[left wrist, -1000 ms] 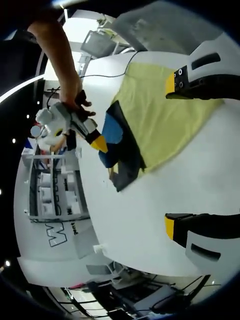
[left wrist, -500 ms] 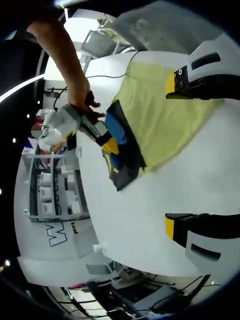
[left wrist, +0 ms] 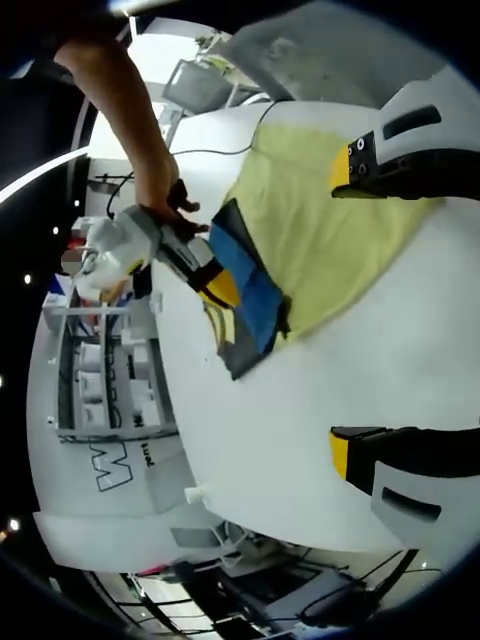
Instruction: Fold the garment on the visible template until the final outline fits inside the template.
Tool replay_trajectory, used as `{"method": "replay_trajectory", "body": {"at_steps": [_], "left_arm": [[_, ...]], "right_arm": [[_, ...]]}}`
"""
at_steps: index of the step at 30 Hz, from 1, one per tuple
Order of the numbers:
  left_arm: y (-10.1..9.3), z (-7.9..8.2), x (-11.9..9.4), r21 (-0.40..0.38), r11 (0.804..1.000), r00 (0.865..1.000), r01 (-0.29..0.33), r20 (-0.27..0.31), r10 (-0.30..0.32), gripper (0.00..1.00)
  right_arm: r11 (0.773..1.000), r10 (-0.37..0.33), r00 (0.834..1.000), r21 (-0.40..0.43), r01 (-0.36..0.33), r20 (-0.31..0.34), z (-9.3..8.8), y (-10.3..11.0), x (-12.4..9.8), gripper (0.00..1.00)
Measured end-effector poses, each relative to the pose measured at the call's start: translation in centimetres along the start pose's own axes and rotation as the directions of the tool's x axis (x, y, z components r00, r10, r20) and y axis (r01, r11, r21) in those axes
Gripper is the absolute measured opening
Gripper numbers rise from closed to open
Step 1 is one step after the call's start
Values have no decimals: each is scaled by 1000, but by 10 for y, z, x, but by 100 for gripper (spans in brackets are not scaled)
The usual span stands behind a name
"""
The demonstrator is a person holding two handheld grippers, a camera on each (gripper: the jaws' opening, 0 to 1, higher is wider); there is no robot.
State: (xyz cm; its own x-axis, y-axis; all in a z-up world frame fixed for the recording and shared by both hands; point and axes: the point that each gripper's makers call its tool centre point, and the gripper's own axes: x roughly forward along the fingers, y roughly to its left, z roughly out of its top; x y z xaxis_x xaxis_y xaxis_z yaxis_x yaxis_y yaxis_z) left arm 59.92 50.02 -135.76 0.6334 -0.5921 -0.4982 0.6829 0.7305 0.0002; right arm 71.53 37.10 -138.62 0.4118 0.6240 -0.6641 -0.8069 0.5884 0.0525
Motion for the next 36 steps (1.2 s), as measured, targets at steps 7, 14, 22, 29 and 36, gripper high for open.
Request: {"method": "replay_trajectory", "body": {"at_steps": [7,14,22,29,36], "left_arm": [[-2,2,2,10,1000,1000,8,-1,-8,99],[-3,5,4,12,1000,1000,11,2,-11,99],[-4,6,4,13,1000,1000,12,5,-12,99],[-8,8,5,16,1000,1000,17,6,-17,99],[-10,9,4,21,1000,1000,20,4,-20,99]], "right_arm": [[1000,-17,1000,5,17,24,3,-10,-14,25],[999,-46,996,14,45,70,7,-23,-38,30],[997,-73,993,-9,74,90,3,-38,-69,36],[995,-92,991,-19,94,92,-4,-49,-90,40],[994,-101,989,-34,105,109,-6,-54,-109,46]]}}
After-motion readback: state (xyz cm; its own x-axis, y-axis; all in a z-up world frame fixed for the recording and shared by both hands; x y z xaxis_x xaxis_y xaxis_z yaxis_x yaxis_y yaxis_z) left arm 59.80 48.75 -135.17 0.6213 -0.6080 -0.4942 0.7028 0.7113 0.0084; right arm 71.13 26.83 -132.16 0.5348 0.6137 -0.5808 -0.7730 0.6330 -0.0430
